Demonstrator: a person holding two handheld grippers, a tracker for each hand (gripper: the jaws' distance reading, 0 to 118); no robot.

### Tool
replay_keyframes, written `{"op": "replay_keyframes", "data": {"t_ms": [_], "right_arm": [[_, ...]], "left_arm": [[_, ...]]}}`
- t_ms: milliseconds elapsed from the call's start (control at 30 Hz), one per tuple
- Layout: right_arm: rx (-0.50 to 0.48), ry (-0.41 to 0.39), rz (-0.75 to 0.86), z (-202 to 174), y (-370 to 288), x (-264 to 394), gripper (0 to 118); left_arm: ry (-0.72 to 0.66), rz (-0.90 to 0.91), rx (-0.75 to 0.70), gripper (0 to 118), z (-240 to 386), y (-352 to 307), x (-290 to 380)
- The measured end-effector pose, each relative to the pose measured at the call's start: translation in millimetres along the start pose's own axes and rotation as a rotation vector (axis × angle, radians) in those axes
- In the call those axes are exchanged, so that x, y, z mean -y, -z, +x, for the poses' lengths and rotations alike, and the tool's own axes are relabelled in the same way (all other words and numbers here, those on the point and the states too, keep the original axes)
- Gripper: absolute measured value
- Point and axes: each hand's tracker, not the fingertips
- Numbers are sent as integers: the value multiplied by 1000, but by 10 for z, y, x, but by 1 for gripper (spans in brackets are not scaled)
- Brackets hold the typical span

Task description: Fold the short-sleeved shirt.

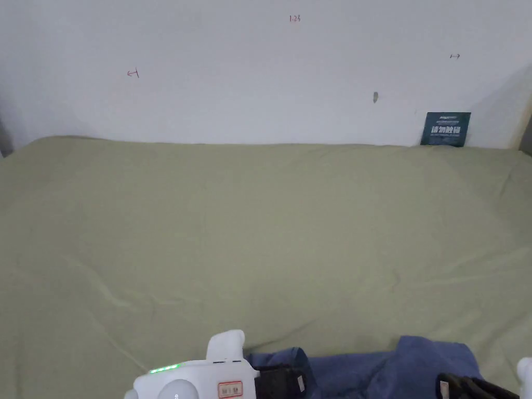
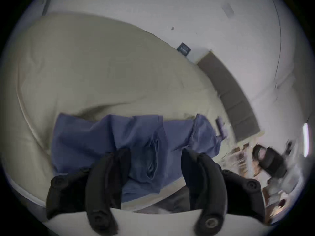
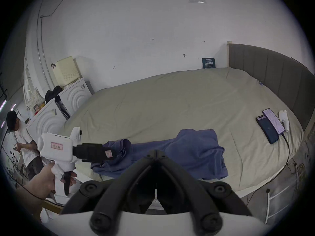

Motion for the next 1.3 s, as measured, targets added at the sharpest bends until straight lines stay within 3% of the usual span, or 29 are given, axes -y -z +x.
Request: {"op": "replay_keyframes", "data": {"t_ms": [133,167,233,300,667,1033,1133,1167,1200,1233,1267,1300], "right_arm": [[-3,7,-14,12,45,29,2],[-7,8,-19,1,56,34,2],[-18,1,-24,-39,66,41,2],[-34,-8,-23,-85,58,42,2],[-81,-31,34,-226,-125,-18,2],[-90,-30,38,-258,-57,-56,2],[-88,-33,40,-251,-80,-67,2],[-86,-34,41,-245,-86,-73,2],[-85,-35,44,-235,-88,-78,2],[-83,-34,44,-224,-85,-83,2],[-81,-33,43,-216,-81,-87,2],[-81,-33,43,-211,-76,-91,2]], "left_arm": [[-3,99,80,65,-117,-318,-70],[3,117,84,56,-156,-392,-84],[0,130,66,0,-268,-421,-95],[-19,145,17,0,-381,-385,-109],[-63,63,95,0,-369,359,428],[-160,111,156,0,-235,186,615],[-103,257,227,1,-268,-268,379],[-96,297,278,15,-320,-431,318],[-101,323,342,38,-409,-595,222],[-99,299,377,77,-506,-717,121],[-98,289,369,103,-577,-815,68],[-90,271,338,118,-667,-878,30]]}}
